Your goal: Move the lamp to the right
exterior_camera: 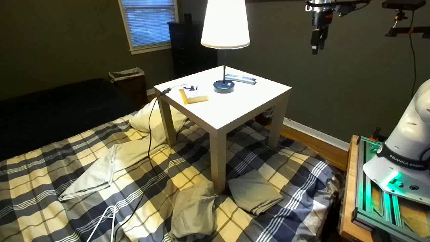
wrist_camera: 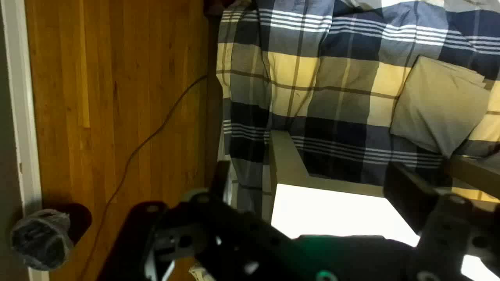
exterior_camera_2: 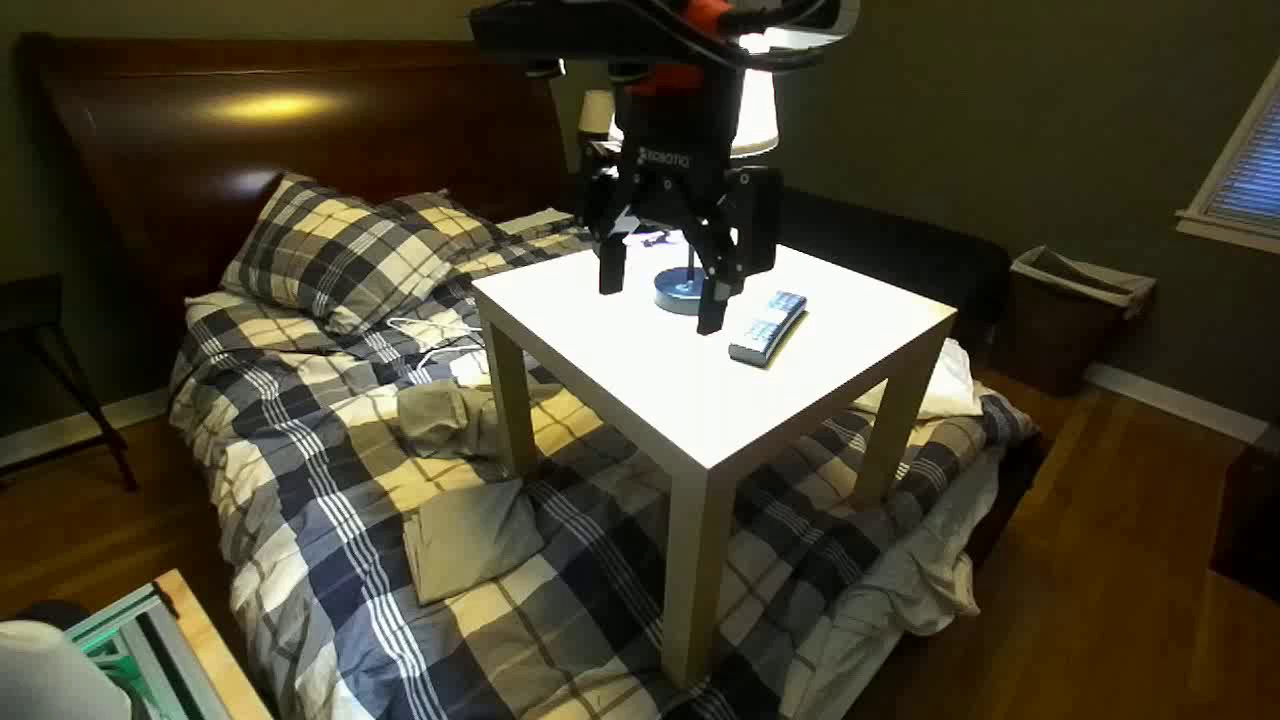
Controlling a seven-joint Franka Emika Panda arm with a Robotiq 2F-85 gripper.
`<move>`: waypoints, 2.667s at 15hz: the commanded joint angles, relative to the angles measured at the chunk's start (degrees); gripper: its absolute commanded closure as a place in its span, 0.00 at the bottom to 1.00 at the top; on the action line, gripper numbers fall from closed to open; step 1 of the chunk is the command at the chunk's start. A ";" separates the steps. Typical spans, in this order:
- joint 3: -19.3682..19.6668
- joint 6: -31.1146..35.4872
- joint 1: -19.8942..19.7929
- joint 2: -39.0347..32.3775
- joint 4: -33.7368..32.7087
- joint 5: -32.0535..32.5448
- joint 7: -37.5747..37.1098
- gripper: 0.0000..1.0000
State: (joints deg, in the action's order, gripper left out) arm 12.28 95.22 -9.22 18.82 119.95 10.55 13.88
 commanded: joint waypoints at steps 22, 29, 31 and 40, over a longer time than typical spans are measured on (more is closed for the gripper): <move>1.03 25.44 6.02 -7.40 0.50 -16.39 28.77 0.00; 0.41 36.29 6.64 -10.33 3.11 -30.25 46.62 0.00; -0.22 40.14 7.33 -11.46 3.53 -34.91 50.22 0.00; -2.04 42.12 6.82 -13.36 2.93 -41.78 53.85 0.00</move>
State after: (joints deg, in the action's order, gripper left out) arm 11.10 137.44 -1.55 5.46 122.95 -31.24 67.82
